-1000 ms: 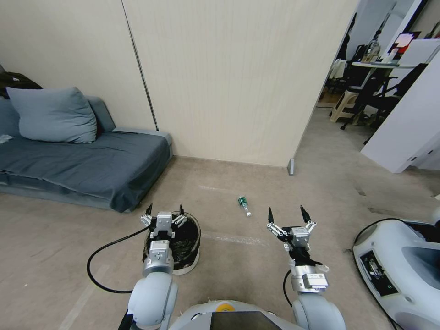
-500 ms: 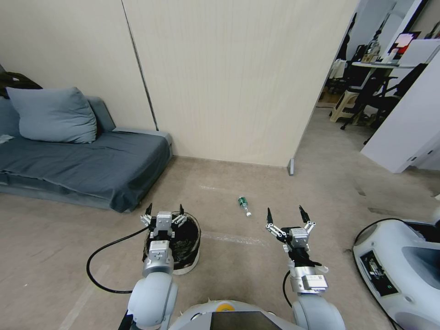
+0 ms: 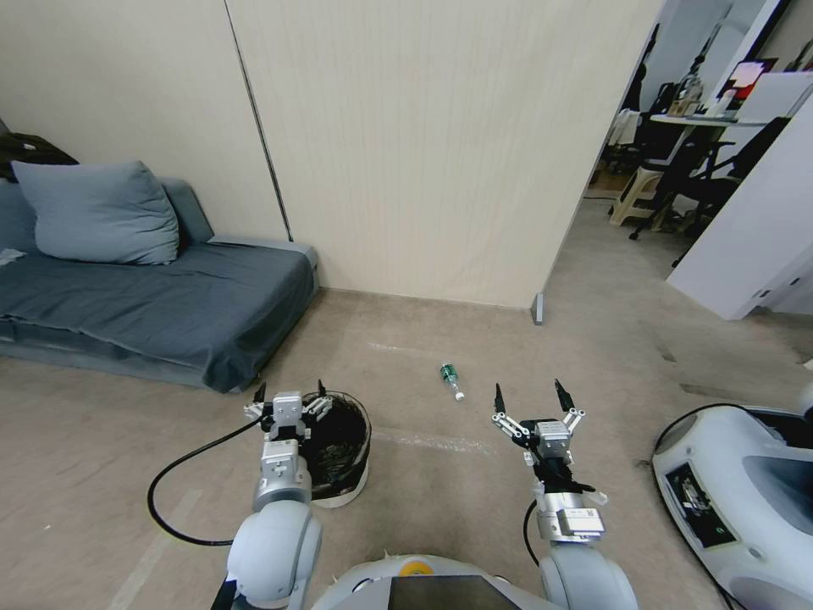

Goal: Pick up the trash bin, then pick up the garbage from the floor and place it into the trash bin.

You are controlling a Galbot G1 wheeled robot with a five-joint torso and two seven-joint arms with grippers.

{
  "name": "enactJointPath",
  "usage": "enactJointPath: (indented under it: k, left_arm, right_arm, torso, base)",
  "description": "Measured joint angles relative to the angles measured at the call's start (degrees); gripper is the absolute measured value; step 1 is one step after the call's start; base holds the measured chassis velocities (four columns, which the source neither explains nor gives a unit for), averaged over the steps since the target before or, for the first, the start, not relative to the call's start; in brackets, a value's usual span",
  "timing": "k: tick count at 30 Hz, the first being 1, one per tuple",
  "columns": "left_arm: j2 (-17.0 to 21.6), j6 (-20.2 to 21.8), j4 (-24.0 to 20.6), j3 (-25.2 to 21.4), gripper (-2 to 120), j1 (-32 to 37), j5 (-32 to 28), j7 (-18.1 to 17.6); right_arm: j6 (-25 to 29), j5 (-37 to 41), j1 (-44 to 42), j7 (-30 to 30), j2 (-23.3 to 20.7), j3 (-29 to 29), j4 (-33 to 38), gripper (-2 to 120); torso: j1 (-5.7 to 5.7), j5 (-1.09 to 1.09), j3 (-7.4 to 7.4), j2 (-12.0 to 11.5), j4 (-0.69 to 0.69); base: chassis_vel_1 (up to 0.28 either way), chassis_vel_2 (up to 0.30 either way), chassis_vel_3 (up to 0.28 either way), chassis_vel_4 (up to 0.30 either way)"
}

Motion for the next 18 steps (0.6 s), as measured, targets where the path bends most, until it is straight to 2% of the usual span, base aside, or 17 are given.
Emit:
enactJointPath:
  k: [8, 18]
  left_arm:
    - [0.8, 3.6, 1.1, -1.6, 100, 1.6, -5.4, -5.9]
    - [0.8, 5.1, 3.5, -1.9, 100, 2.1, -8.1, -10.0]
  right_arm:
    - [0.0, 0.0, 0.1, 0.0, 0.0, 0.0, -0.2, 100]
    - [0.0, 0.0, 0.2, 0.1, 0.0, 0.0, -0.4, 100]
  torso:
    - [0.0, 0.0, 0.0, 0.0, 0.01]
    - [0.0, 0.0, 0.0, 0.0, 0.01]
  base:
    - [0.0, 0.0, 0.0, 0.0]
    - [0.0, 0.0, 0.0, 0.0]
